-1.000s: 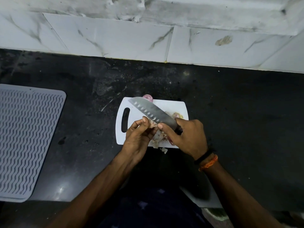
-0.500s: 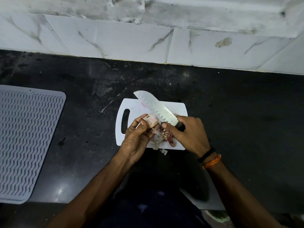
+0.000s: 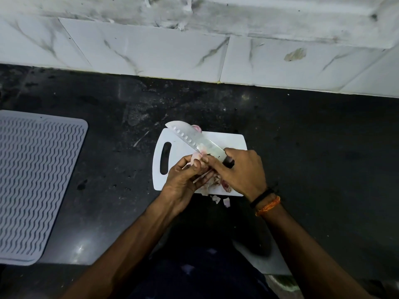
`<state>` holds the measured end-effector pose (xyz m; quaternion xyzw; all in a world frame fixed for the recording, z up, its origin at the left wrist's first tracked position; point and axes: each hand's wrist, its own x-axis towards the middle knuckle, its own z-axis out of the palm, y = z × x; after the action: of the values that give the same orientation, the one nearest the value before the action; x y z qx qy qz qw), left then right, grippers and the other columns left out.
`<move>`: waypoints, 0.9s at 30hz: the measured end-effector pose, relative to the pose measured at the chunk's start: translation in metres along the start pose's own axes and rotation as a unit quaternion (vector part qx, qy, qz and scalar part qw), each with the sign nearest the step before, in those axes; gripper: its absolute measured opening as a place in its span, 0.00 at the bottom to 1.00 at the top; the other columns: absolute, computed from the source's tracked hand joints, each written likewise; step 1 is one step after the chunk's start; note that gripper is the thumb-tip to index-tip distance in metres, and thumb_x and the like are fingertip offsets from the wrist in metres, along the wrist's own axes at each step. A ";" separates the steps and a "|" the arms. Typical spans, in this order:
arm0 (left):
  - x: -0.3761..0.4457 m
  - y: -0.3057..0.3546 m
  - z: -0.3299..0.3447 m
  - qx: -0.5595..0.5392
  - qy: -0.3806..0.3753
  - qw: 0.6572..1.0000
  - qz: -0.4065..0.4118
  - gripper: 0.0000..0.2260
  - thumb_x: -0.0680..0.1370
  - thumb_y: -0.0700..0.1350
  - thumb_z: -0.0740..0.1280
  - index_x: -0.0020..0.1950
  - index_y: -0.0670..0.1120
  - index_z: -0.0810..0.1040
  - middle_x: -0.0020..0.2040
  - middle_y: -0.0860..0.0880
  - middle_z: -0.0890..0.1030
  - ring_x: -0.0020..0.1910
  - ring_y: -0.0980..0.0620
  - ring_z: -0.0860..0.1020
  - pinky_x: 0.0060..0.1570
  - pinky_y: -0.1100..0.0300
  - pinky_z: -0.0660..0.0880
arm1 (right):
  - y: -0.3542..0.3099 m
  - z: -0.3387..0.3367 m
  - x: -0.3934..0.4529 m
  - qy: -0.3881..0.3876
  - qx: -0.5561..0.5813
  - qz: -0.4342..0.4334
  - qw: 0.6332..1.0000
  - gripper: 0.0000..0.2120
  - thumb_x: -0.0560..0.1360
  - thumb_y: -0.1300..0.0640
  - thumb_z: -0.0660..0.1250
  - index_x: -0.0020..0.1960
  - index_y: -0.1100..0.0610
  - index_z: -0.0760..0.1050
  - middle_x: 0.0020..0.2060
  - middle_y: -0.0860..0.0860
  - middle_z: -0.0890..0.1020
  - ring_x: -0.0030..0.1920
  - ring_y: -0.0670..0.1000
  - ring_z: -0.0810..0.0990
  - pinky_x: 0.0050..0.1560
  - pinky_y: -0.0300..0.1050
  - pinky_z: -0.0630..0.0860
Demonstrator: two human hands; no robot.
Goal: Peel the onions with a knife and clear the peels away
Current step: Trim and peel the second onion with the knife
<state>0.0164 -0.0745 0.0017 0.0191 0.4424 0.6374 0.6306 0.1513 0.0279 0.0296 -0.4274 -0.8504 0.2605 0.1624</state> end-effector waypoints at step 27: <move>0.000 0.015 -0.010 0.113 -0.071 0.988 0.072 0.29 0.65 0.27 0.70 0.63 0.46 0.79 0.58 0.48 0.83 0.56 0.48 0.79 0.51 0.56 0.80 | 0.015 -0.028 0.003 -0.060 0.010 0.000 0.998 0.27 0.74 0.35 0.68 0.26 0.50 0.65 0.20 0.44 0.69 0.23 0.46 0.69 0.28 0.35 0.57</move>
<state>-0.0012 -0.0769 0.0051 0.1675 0.4629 0.6243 0.6066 0.1733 0.0463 0.0431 -0.4099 -0.8557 0.2940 0.1156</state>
